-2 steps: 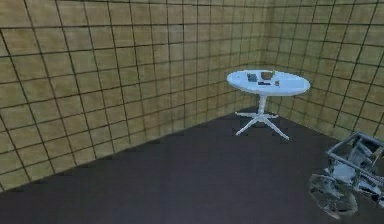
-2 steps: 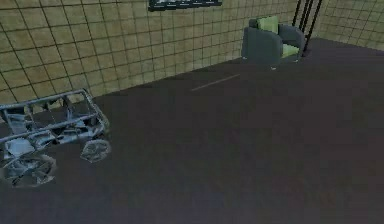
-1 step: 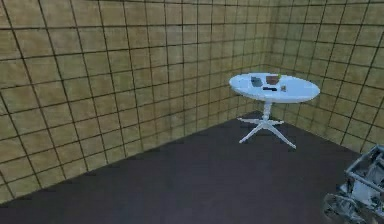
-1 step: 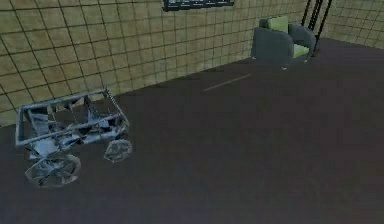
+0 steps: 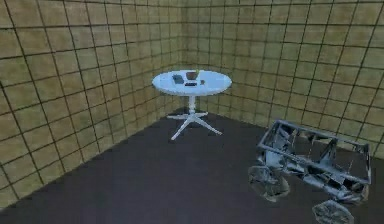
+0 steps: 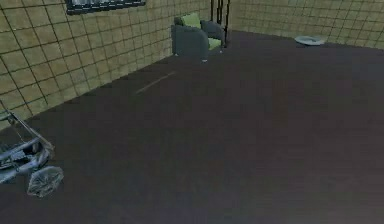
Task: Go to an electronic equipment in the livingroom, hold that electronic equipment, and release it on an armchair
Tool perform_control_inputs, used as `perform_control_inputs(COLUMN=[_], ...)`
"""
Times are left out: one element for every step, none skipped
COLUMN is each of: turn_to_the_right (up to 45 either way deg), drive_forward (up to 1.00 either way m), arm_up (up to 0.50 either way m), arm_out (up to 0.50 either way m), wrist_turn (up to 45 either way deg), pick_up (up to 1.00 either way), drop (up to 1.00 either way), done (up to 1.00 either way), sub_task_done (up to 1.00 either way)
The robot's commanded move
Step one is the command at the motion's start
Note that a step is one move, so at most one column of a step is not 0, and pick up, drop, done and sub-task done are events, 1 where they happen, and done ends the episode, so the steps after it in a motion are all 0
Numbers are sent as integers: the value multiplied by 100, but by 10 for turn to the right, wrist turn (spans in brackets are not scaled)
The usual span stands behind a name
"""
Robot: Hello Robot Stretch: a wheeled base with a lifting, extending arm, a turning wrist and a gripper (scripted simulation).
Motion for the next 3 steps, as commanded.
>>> perform_control_inputs(turn_to_the_right=[0,0,-450], drive_forward=[100,50,0], arm_up=[0,0,0], arm_out=[0,0,0], wrist_turn=[0,0,0], pick_up=[0,0,0], drop=[0,0,0], done=[0,0,0], sub_task_done=[0,0,0])
